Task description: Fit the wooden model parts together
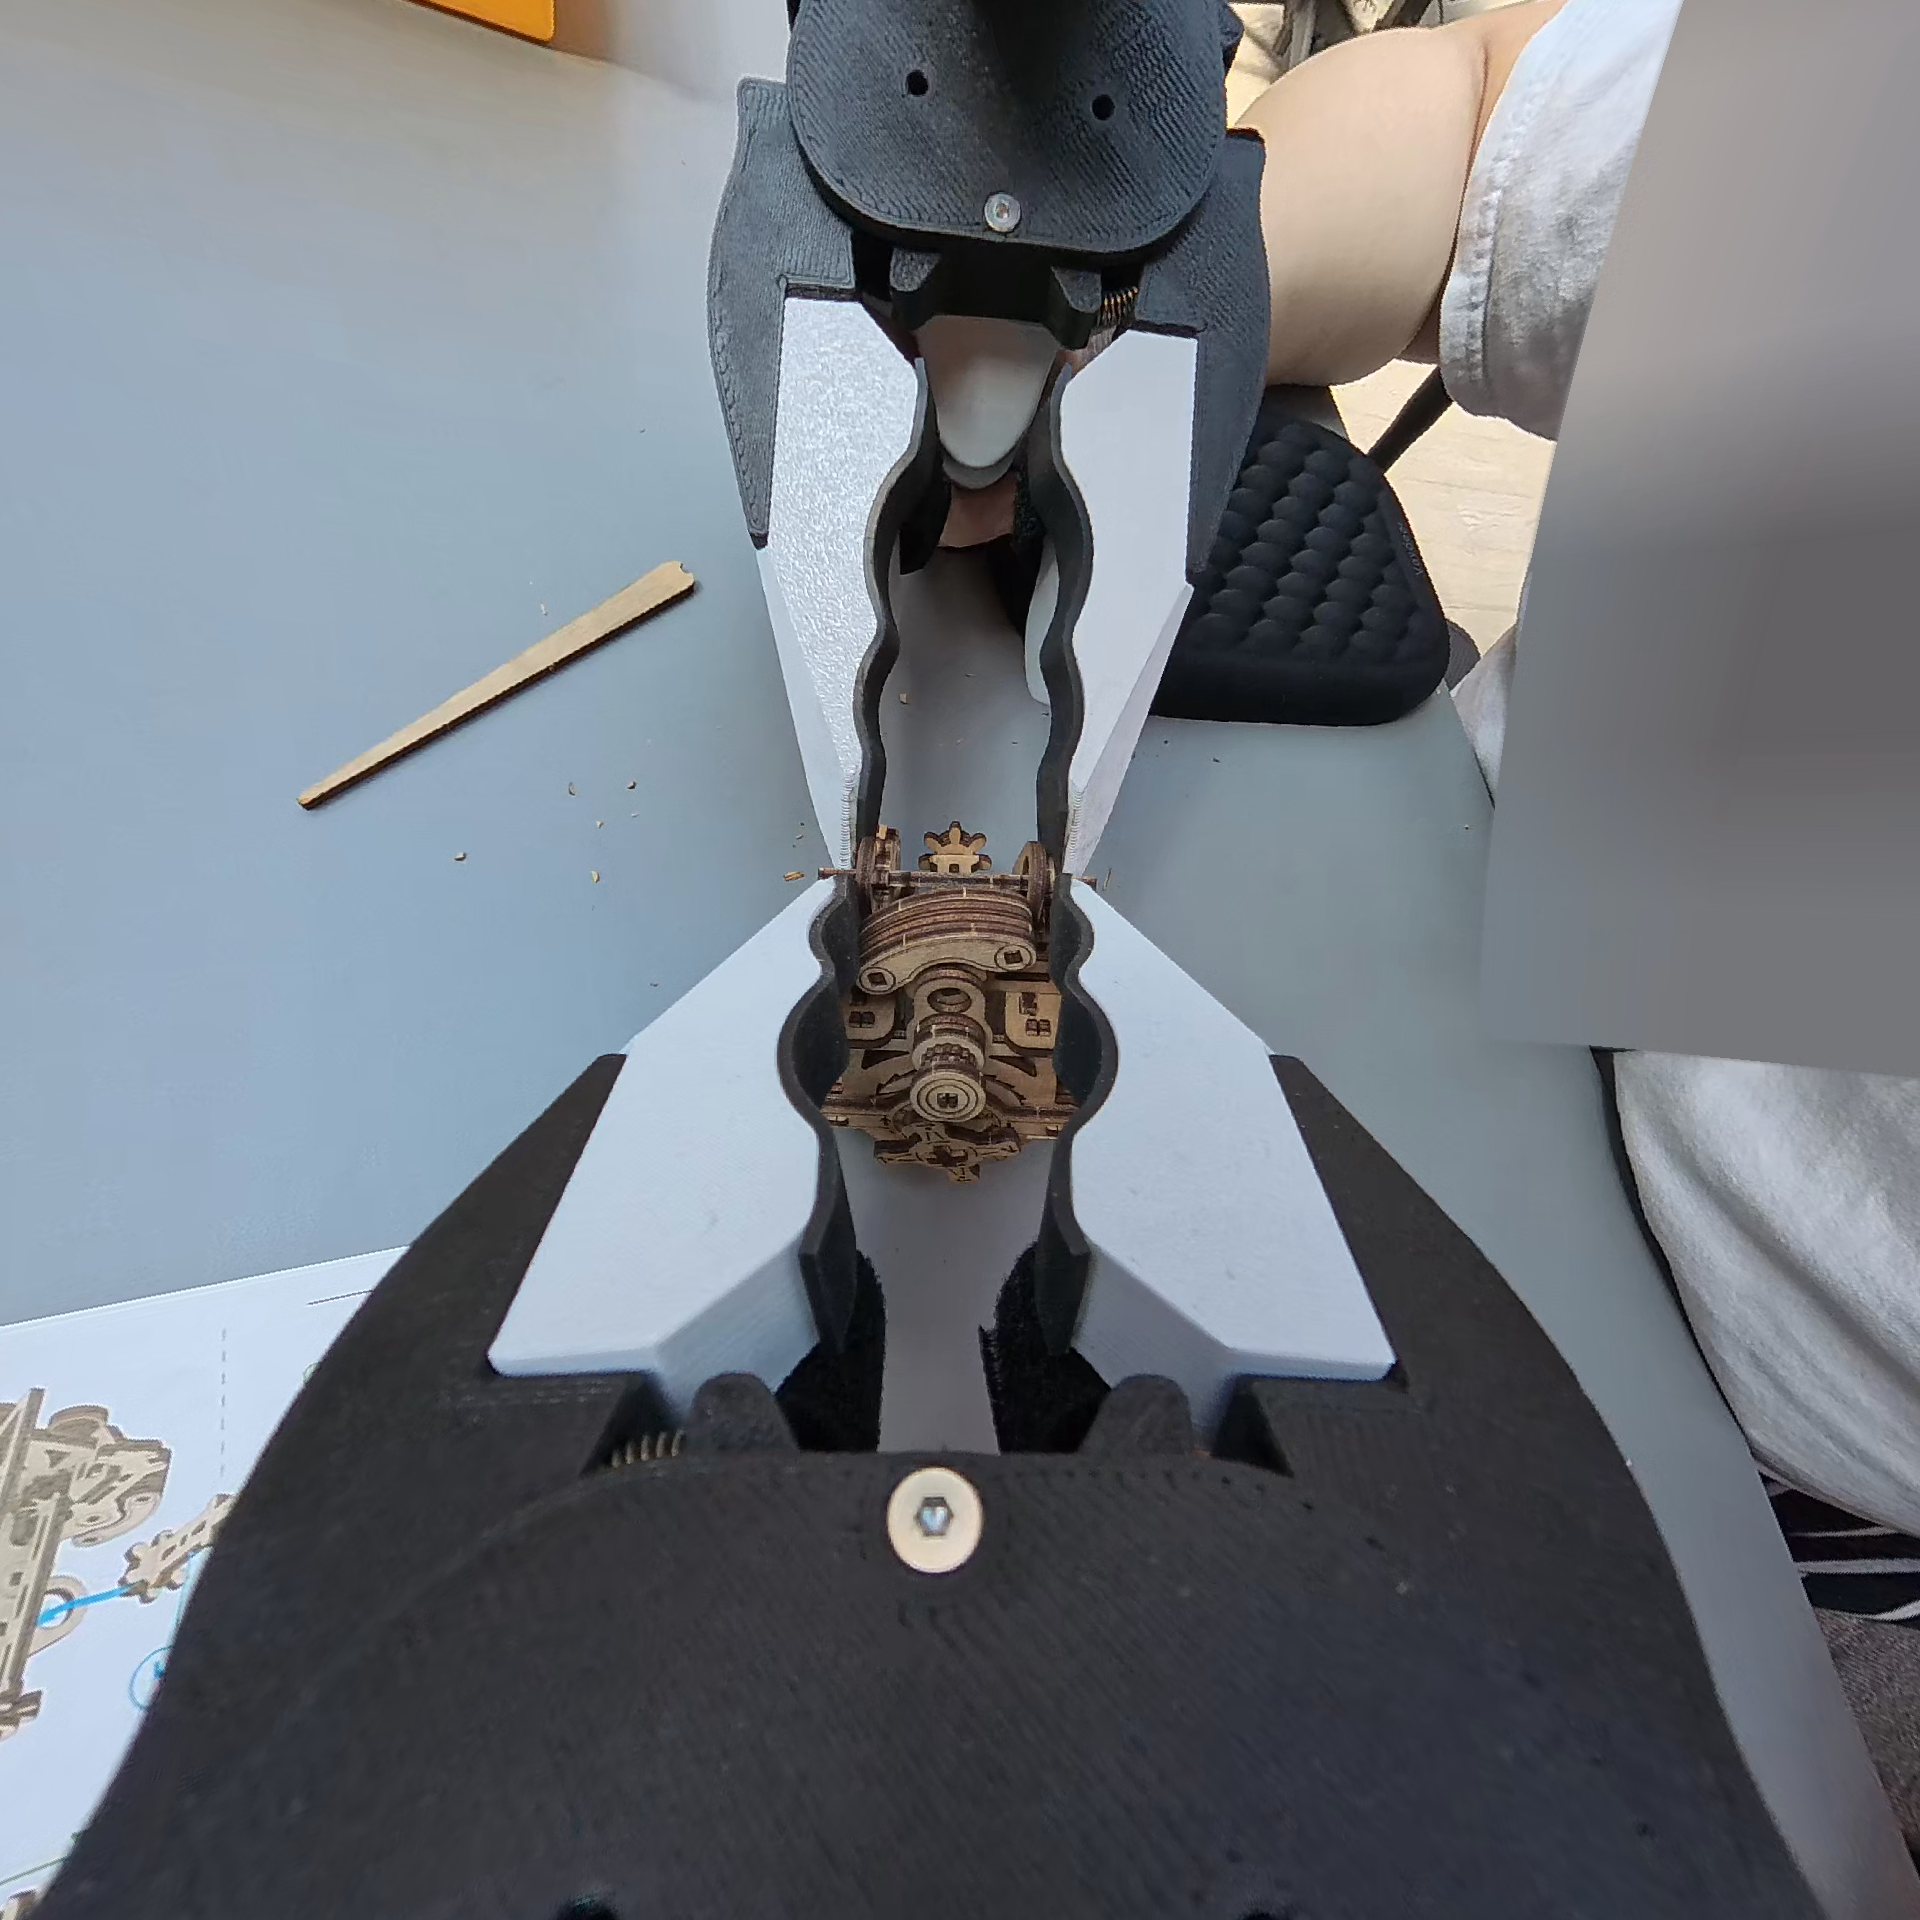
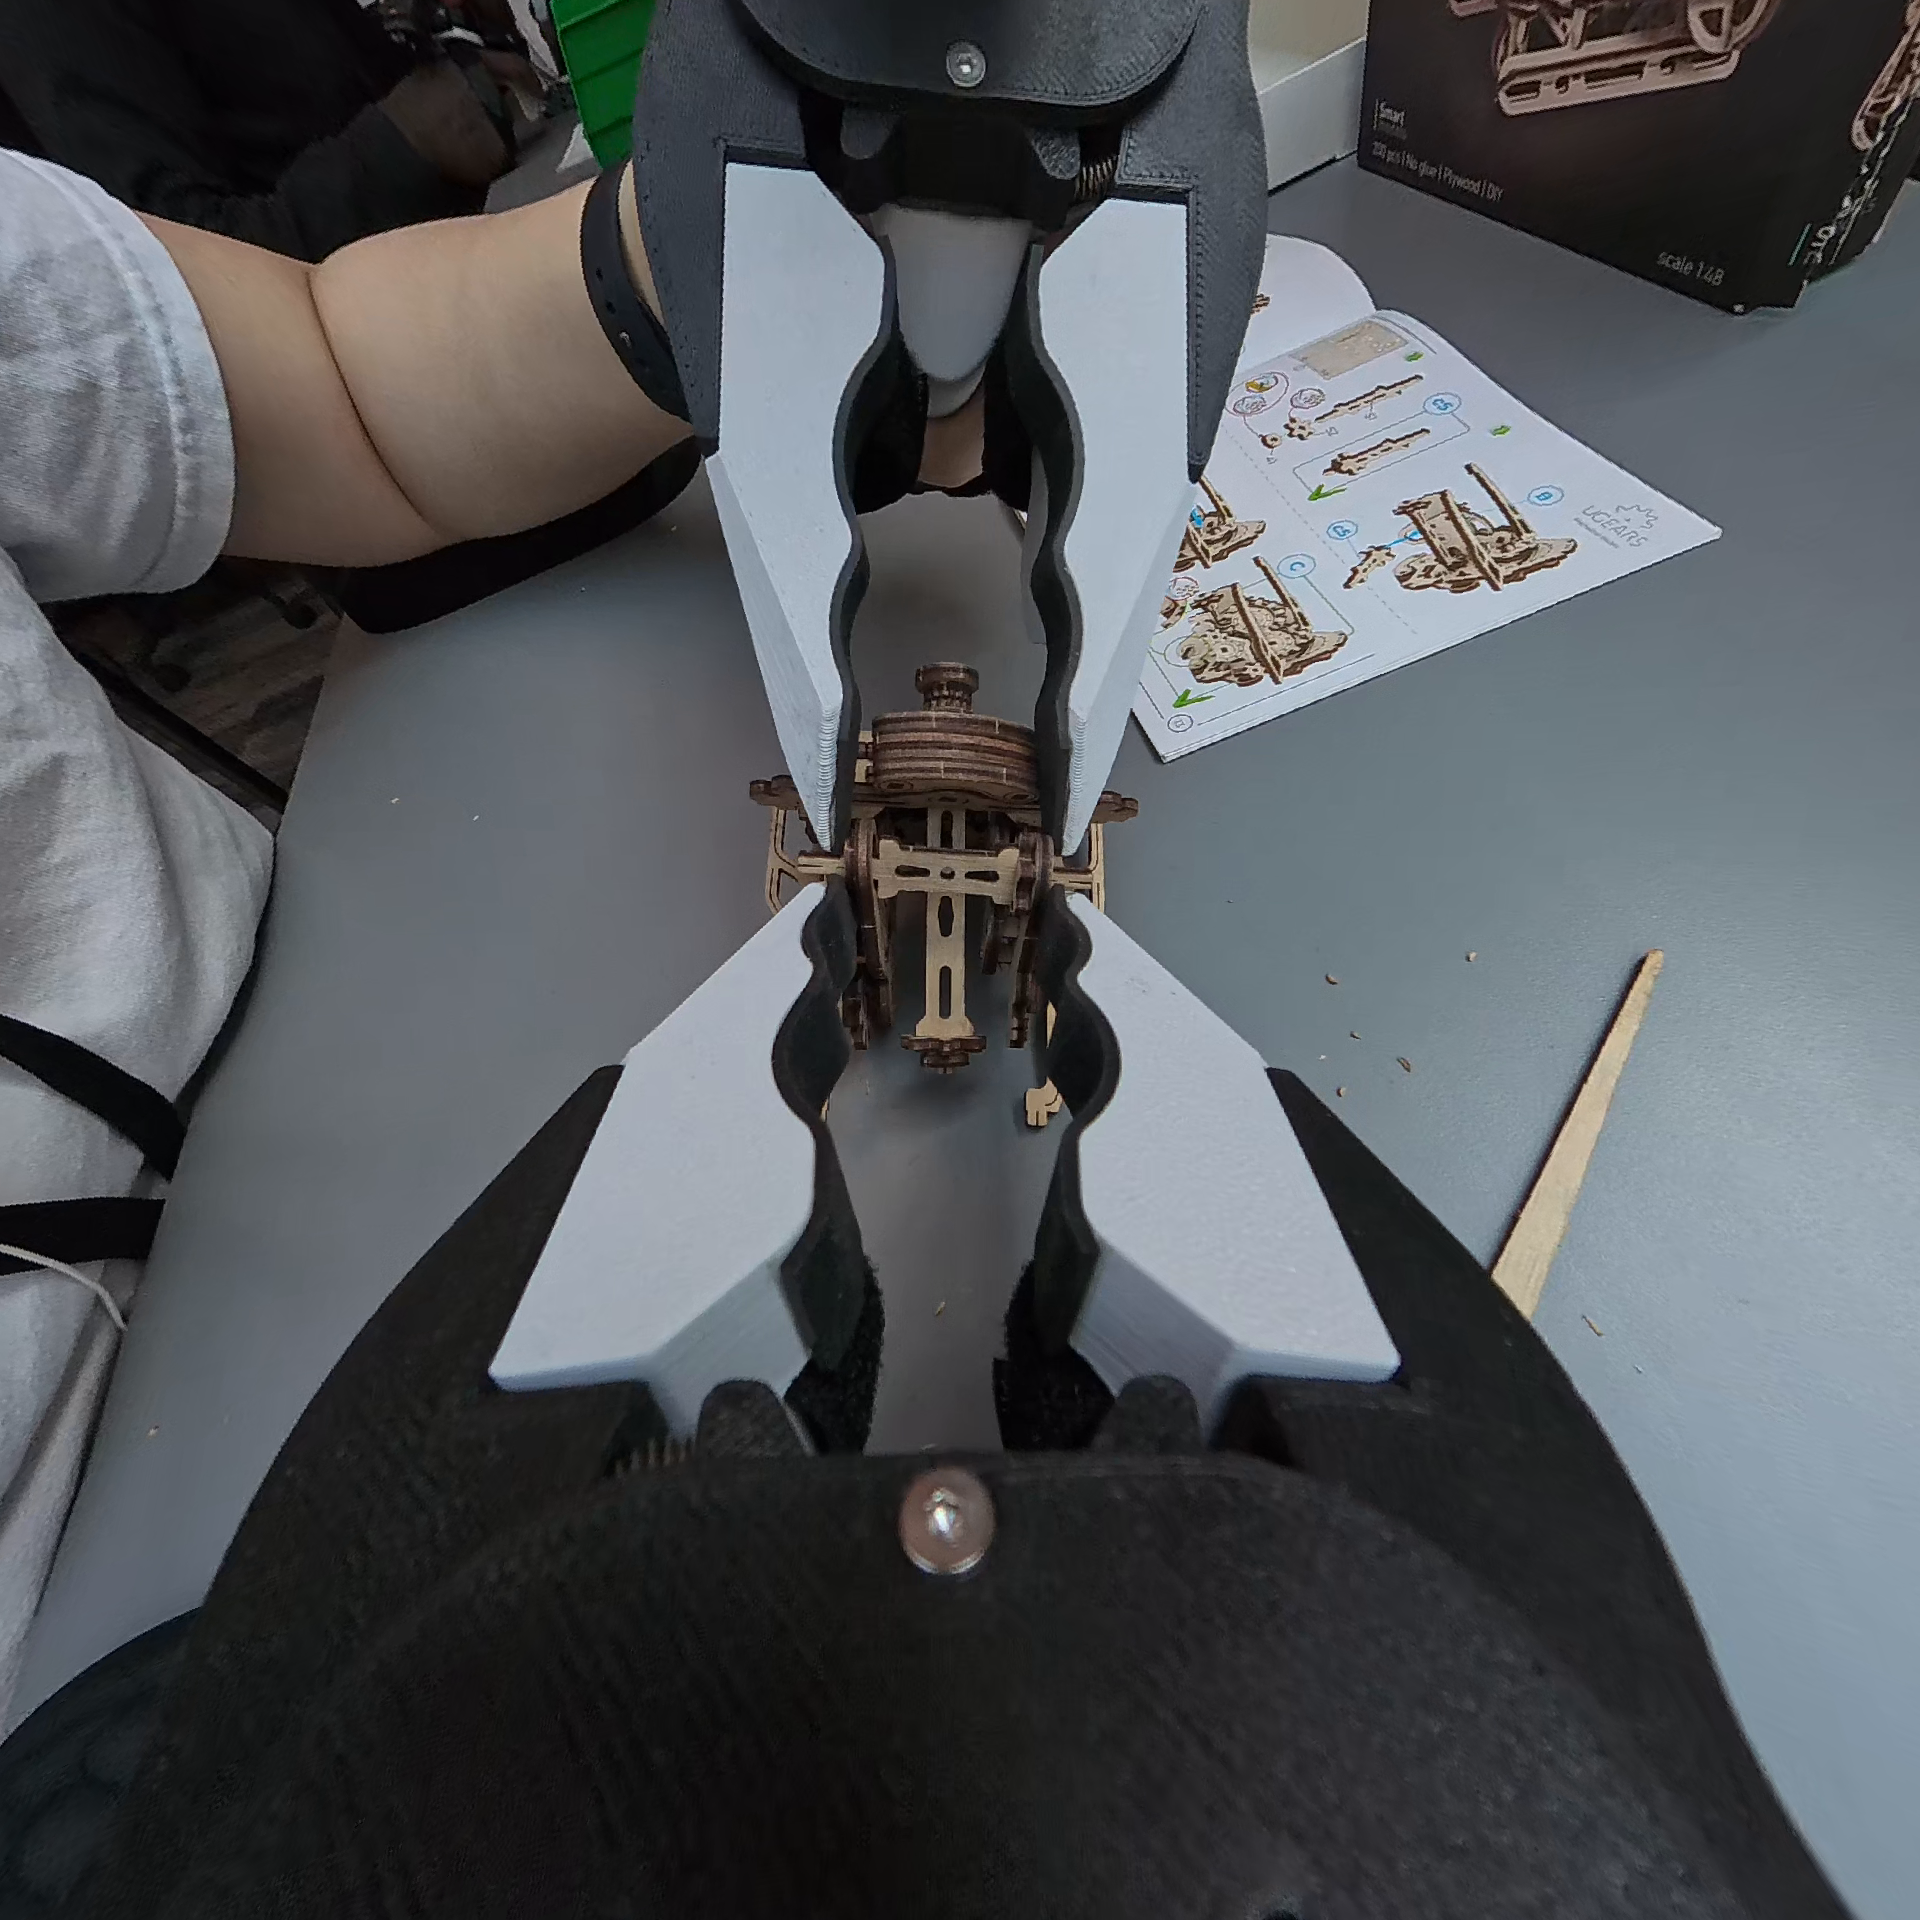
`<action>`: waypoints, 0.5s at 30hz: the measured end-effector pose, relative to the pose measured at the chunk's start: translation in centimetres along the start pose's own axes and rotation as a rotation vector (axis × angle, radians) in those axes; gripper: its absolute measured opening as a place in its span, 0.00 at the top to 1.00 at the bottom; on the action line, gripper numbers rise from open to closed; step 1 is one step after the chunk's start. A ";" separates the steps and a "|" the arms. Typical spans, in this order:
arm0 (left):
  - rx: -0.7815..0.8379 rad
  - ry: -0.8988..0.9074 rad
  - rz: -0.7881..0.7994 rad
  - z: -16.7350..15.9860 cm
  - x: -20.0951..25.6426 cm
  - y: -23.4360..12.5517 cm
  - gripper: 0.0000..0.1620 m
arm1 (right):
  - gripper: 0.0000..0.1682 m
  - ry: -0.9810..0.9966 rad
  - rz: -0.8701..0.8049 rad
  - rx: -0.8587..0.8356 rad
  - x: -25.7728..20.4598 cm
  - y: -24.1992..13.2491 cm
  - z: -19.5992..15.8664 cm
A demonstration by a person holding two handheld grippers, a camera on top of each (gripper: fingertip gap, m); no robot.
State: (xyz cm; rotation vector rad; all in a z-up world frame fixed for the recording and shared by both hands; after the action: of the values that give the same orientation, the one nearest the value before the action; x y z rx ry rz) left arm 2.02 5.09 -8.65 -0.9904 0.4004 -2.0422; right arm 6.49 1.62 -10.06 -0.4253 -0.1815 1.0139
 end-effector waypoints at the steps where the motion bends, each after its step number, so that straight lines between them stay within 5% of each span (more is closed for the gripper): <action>1: 0.001 -0.001 -0.001 0.0 0.0 0.0 0.79 | 0.80 -0.001 0.000 -0.001 0.0 0.0 0.0; 15: -0.024 -0.018 -0.032 -0.2 0.3 0.1 0.79 | 0.80 0.035 0.112 0.044 -0.2 -0.1 -0.2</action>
State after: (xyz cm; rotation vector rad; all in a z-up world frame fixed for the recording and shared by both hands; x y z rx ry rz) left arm 1.82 4.85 -8.66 -1.0351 0.4029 -2.0595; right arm 6.59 1.36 -10.22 -0.4160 -0.1045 1.1176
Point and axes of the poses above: each gripper's, where its closed fingertips meet, y out along the fingers, z out of its top, x = y × z across the jaws, the point moved 4 cm from there along -y, back along the fingers, and after that the axes turned 14 degrees about -y, right-handed, at the moved point
